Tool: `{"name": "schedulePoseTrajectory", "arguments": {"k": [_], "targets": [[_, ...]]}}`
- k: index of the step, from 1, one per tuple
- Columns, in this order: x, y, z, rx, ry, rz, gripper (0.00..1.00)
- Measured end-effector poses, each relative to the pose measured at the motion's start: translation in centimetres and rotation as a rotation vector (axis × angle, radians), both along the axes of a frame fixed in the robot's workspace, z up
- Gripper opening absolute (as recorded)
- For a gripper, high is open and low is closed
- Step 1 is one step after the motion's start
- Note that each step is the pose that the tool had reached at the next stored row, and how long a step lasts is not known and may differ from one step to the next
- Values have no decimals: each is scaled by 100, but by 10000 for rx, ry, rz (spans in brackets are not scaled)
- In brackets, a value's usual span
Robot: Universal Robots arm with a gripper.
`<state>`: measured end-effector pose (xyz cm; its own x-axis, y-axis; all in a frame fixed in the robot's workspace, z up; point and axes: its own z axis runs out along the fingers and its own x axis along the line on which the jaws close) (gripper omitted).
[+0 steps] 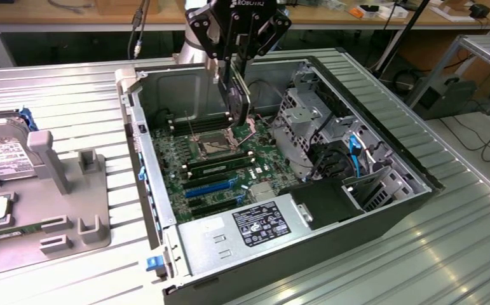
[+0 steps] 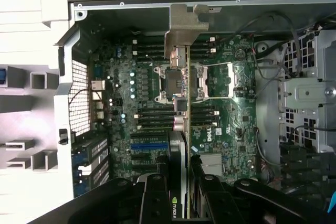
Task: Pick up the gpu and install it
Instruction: 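Insert the gpu into the slot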
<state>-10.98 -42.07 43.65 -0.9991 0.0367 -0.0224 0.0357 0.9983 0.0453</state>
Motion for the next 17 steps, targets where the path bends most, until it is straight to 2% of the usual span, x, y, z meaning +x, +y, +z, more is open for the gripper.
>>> {"name": "schedulePoseTrajectory", "arguments": {"k": [9,17], "targets": [[0,0,0,0,0,348,27],[0,0,0,0,0,1015,27]]}}
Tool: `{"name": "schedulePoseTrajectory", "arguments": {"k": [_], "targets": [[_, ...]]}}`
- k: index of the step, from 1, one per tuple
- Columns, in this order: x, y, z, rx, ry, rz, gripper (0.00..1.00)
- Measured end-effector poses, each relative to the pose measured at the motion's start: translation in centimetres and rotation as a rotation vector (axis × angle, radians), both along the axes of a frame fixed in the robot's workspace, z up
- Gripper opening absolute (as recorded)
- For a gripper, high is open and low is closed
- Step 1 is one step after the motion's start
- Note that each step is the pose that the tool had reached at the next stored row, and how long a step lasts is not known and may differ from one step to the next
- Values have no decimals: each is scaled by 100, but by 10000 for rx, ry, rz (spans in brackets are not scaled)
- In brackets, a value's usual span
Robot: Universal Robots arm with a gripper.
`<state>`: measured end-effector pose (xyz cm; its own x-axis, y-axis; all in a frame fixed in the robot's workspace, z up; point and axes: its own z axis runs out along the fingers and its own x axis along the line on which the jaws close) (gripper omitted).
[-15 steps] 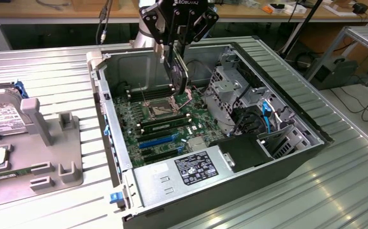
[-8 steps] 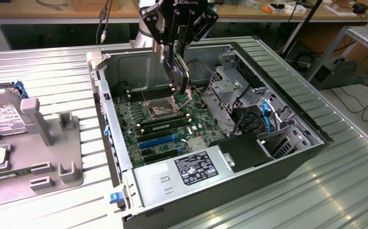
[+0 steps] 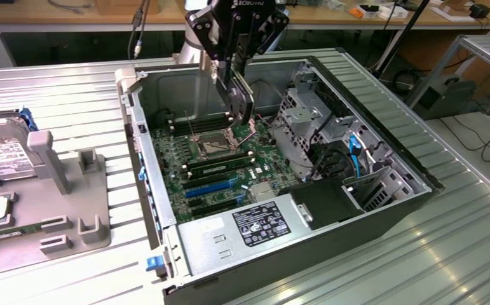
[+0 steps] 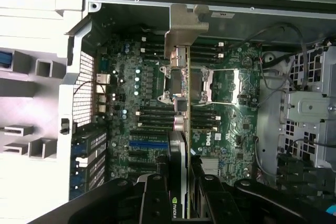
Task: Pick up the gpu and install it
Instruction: 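Insert the gpu into the slot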
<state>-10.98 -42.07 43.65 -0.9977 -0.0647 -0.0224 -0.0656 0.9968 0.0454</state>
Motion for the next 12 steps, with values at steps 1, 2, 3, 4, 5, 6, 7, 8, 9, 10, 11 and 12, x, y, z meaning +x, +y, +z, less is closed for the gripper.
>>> {"name": "schedulePoseTrajectory", "arguments": {"k": [1,2,3,4,5,6,7,8,9,10,11,12], "targets": [[0,0,0,0,0,151,27],[0,0,0,-1,0,270,27],[0,0,0,-1,0,345,27],[0,0,0,-1,0,418,27],[0,0,0,-1,0,474,27],[0,0,0,-1,0,549,27],[0,0,0,0,0,600,27],[0,0,0,-1,0,657,27],[0,0,0,0,0,714,27],[0,0,0,-1,0,792,27],[0,0,0,-1,0,881,27],[0,0,0,-1,0,991,27]]}}
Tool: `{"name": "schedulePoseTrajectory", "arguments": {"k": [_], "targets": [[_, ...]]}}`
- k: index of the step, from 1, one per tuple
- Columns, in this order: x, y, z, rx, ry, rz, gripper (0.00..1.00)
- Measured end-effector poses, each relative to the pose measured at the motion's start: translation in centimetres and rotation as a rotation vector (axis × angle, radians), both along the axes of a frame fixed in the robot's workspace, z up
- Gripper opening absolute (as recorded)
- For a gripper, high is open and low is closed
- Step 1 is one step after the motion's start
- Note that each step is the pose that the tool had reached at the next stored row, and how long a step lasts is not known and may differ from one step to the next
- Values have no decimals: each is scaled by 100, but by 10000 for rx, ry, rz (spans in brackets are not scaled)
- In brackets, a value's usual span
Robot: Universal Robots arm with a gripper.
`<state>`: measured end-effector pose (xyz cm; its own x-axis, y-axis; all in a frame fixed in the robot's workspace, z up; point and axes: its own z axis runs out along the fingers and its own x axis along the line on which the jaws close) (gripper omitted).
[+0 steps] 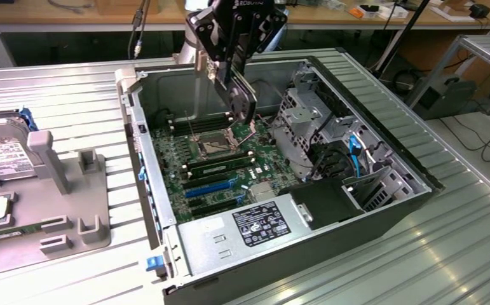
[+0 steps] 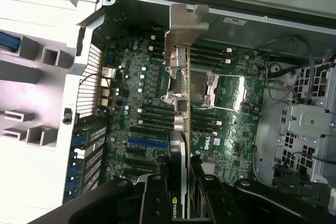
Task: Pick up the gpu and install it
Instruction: 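Insert the gpu into the slot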
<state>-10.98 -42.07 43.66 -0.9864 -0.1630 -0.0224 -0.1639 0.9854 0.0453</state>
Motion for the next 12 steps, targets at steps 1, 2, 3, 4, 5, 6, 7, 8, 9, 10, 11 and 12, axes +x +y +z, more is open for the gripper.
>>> {"name": "schedulePoseTrajectory", "arguments": {"k": [1,2,3,4,5,6,7,8,9,10,11,12], "targets": [[0,0,0,0,0,127,27],[0,0,0,1,0,214,27],[0,0,0,0,0,386,27],[0,0,0,1,0,480,27],[0,0,0,0,0,547,27],[0,0,0,0,0,620,27],[0,0,0,0,0,684,27],[0,0,0,0,0,758,27],[0,0,0,0,0,834,27],[0,0,0,0,0,928,27],[0,0,0,1,0,1031,27],[0,0,0,0,0,1129,27]]}}
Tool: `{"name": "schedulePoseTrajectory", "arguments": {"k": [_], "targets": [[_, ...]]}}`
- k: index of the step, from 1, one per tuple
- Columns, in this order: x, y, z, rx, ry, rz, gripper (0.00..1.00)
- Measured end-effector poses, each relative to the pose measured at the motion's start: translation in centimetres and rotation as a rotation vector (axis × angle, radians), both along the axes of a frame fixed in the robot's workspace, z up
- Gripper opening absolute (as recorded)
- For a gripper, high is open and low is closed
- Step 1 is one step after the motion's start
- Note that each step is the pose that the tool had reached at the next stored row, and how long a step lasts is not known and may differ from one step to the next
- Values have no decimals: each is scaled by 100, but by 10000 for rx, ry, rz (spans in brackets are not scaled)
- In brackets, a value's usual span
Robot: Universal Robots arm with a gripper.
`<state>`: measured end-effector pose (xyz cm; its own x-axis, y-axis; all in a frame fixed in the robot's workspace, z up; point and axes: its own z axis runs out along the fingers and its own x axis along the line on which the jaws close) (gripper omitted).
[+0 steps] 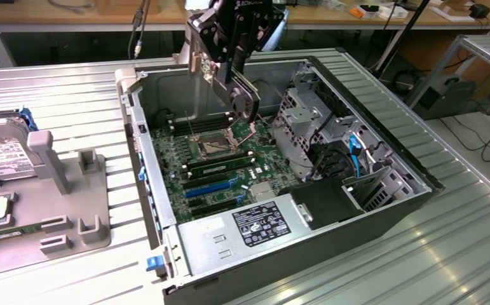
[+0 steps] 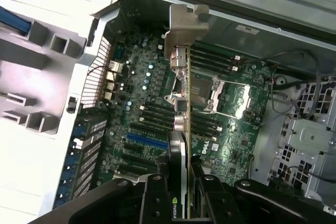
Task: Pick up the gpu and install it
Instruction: 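Insert the gpu into the slot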
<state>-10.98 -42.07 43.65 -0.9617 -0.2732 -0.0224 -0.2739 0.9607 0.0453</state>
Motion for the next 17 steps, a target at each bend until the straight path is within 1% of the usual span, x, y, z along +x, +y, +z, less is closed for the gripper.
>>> {"name": "schedulePoseTrajectory", "arguments": {"k": [7,10,17], "targets": [[0,0,0,0,0,643,27],[0,0,0,0,1,1007,27],[0,0,0,0,1,1620,27]]}}
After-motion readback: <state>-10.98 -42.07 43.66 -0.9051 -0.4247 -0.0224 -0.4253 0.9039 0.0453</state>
